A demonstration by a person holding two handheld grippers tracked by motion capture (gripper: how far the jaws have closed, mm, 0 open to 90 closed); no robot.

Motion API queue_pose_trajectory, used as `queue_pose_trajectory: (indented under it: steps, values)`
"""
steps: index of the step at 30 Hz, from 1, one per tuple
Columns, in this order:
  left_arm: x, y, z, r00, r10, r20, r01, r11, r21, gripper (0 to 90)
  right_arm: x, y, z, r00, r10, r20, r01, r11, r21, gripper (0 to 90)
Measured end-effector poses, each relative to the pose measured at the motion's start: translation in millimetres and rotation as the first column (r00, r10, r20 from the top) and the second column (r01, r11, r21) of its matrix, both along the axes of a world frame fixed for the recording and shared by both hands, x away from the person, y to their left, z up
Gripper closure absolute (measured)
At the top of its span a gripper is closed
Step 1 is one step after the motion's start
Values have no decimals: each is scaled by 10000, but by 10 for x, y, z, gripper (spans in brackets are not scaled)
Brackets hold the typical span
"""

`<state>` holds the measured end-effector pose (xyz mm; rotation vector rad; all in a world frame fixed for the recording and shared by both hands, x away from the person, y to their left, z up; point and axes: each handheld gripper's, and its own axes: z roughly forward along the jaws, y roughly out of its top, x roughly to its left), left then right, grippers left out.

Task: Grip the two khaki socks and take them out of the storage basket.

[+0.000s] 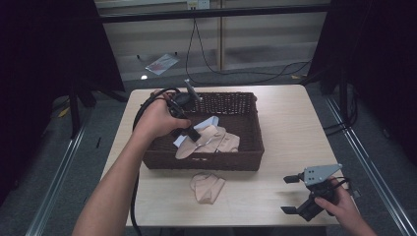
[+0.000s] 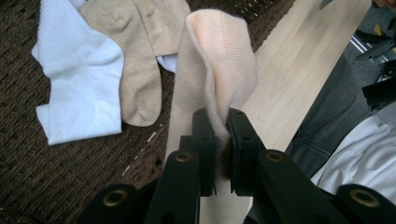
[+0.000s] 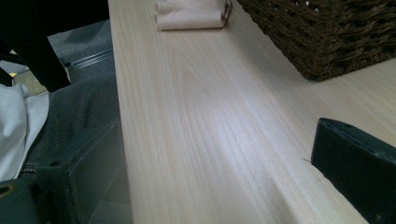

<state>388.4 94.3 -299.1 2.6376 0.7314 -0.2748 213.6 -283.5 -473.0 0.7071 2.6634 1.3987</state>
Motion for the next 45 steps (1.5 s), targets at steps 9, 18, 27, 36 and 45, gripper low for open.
queue_pose_trajectory:
  steps: [9,18,27,36,45]
  values:
    - [-237,-99,-99,9978,-656,105,659,9973,-323,831,1,-4,0,10000,41,16,-41,10000,-15,14]
    - [-447,-205,-321,9915,-1258,323,1278,9892,-712,559,0,-3,0,10000,17,17,-17,10000,-23,14]
    - [-535,-170,-507,9934,-1033,504,1061,9928,-554,226,2,2,-1,10000,36,-18,-36,10000,-10,14]
    - [-637,-95,-697,9923,-969,776,1011,9935,-525,153,2,6,-4,10000,29,-17,-29,10000,-73,14]
    - [-749,-28,-919,9885,-1044,1097,1131,9906,-764,117,2,9,-5,10000,22,-28,-22,10000,-65,14]
